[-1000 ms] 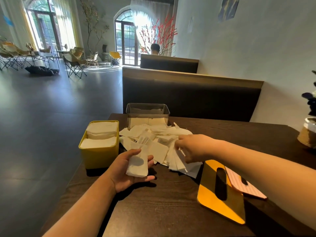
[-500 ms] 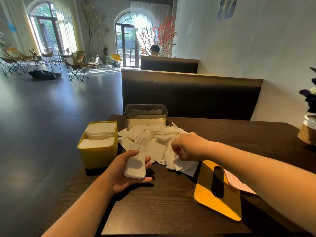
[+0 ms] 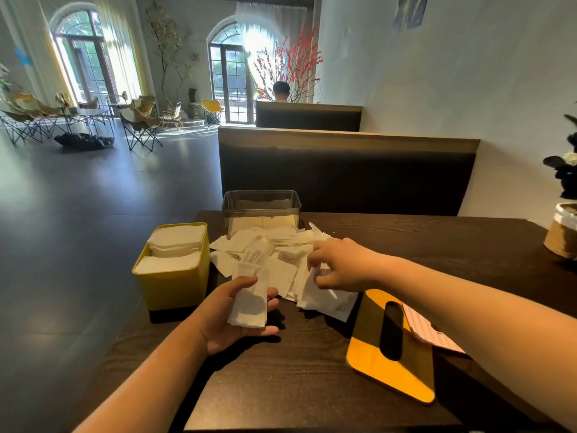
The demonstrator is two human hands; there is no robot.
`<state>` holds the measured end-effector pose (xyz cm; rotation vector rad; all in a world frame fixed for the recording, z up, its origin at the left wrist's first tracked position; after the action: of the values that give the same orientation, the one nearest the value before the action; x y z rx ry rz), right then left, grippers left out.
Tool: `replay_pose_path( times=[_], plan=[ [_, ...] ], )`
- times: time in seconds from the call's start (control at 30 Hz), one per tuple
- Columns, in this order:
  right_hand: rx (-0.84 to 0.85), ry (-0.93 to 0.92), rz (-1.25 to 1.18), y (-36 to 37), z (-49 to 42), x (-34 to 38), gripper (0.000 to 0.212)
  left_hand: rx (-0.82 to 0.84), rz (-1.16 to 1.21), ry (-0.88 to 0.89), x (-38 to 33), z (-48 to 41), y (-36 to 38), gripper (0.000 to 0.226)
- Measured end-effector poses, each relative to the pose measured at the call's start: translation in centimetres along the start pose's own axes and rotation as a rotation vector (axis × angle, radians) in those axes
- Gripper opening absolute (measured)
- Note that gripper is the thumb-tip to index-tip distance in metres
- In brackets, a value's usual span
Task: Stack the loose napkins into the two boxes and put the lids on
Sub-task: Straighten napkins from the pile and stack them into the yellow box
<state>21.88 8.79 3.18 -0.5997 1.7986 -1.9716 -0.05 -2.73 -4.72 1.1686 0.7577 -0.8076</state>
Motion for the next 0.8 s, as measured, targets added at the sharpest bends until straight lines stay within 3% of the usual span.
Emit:
replay_pose_path(
  times=[0.27, 0.43, 0.7, 0.8],
  plan=[
    [0.084, 0.161, -0.841, -2.9, 0.8, 0.4, 0.008, 0.009, 0.011, 0.063, 1.0, -0.7, 3.7, 0.037],
    [0.256, 0.182, -1.217, -2.0, 1.3, 1.2, 0.027, 0.02, 0.032, 0.132, 1.4, -1.0, 4.6, 0.036],
    [0.274, 0.464, -1.214, 1.5, 1.2, 4.4, 0.021, 0.167, 0.254, -0.017, 2.8, -0.9, 4.3, 0.072],
    [0.244, 0.46, -1.2, 1.8, 1.1, 4.3, 0.017, 0.16, 0.274, -0.028, 2.7, -0.6, 4.3, 0.069]
  ],
)
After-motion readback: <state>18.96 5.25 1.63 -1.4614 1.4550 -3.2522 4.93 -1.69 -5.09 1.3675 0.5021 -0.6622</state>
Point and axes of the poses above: each hand's wrist, its own z-axis away from the middle knuckle, its own y-axis out of the palm, x = y × z, the point moved 2 cm from there along -z, towards the middle knuckle, and after that the axes turned 15 degrees about y, right-handed, at the moved point
